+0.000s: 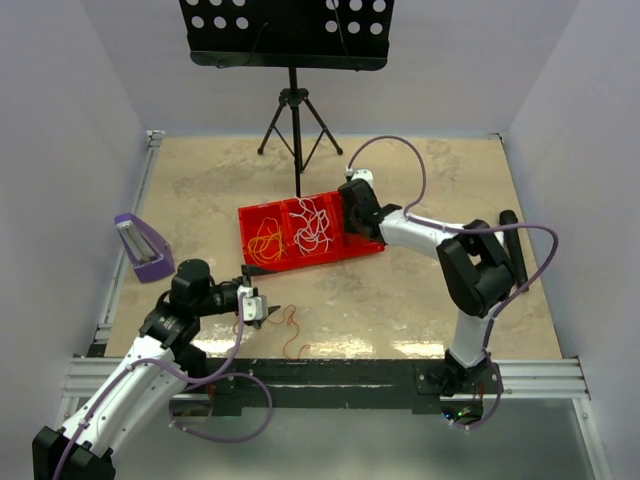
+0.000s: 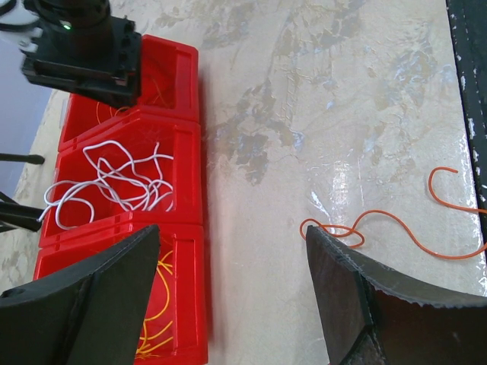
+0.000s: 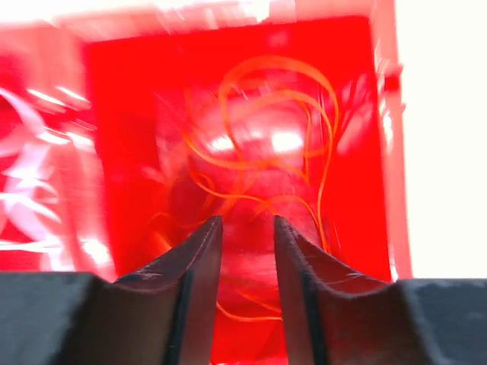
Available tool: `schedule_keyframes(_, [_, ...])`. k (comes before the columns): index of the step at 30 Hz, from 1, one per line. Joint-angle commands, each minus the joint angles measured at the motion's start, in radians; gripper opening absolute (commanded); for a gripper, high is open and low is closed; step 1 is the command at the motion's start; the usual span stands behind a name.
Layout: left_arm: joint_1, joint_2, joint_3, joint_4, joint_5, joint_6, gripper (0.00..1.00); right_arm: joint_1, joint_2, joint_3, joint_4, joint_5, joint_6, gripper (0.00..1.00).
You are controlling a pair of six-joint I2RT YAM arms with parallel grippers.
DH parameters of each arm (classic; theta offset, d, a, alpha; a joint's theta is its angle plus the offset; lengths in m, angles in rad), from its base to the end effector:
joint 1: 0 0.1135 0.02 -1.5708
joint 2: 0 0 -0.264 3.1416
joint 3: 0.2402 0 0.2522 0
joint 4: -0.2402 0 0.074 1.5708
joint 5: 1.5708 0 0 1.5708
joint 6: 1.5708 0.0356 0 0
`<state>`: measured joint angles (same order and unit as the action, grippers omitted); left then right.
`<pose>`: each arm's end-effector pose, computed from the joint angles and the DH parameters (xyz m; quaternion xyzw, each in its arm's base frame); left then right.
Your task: Untangle the cables
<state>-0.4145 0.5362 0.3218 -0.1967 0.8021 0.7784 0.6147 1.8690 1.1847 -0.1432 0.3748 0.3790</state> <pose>0.1139 -0.0781 0.2154 0.6096 0.5170 -0.2299 0.5552 0.3325 0.2188 0.1786 -0.0404 0.9170 0.0175 0.3964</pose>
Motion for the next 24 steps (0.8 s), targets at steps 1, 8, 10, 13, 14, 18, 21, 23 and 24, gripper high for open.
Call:
schedule_keyframes(1, [0.006, -0.01, 0.016, 0.042, 0.002, -0.014, 0.84, -0.003, -0.108, 0.078, -0.006, -0.045, -0.009, 0.4])
schedule_keyframes(8, [0.006, -0.001, 0.071, 0.053, -0.03, -0.073, 0.95, -0.003, -0.171, 0.096, -0.041, -0.07, -0.019, 0.43])
schedule_keyframes(10, [0.006, 0.002, 0.086, 0.036, -0.037, -0.076, 0.96, -0.003, -0.203, 0.093, -0.047, -0.07, -0.018, 0.44])
schedule_keyframes(13, [0.006, 0.008, 0.111, 0.032, -0.072, -0.114, 0.99, 0.013, -0.316, 0.031, 0.0, -0.16, -0.057, 0.47])
schedule_keyframes(14, [0.008, 0.008, 0.118, 0.048, -0.101, -0.152, 1.0, 0.031, -0.355, 0.001, 0.017, -0.195, -0.071, 0.48])
schedule_keyframes(18, [0.014, 0.011, 0.141, 0.134, -0.237, -0.325, 1.0, 0.163, -0.473, -0.118, 0.018, -0.235, -0.063, 0.53])
schedule_keyframes(21, [0.02, 0.022, 0.155, 0.154, -0.32, -0.418, 1.0, 0.311, -0.502, -0.209, 0.013, -0.235, -0.01, 0.56])
schedule_keyframes(23, [0.022, 0.022, 0.161, 0.163, -0.371, -0.465, 1.0, 0.39, -0.507, -0.269, 0.036, -0.275, 0.032, 0.57])
schedule_keyframes(24, [0.022, 0.025, 0.169, 0.164, -0.4, -0.487, 1.0, 0.429, -0.51, -0.299, 0.059, -0.29, 0.05, 0.57])
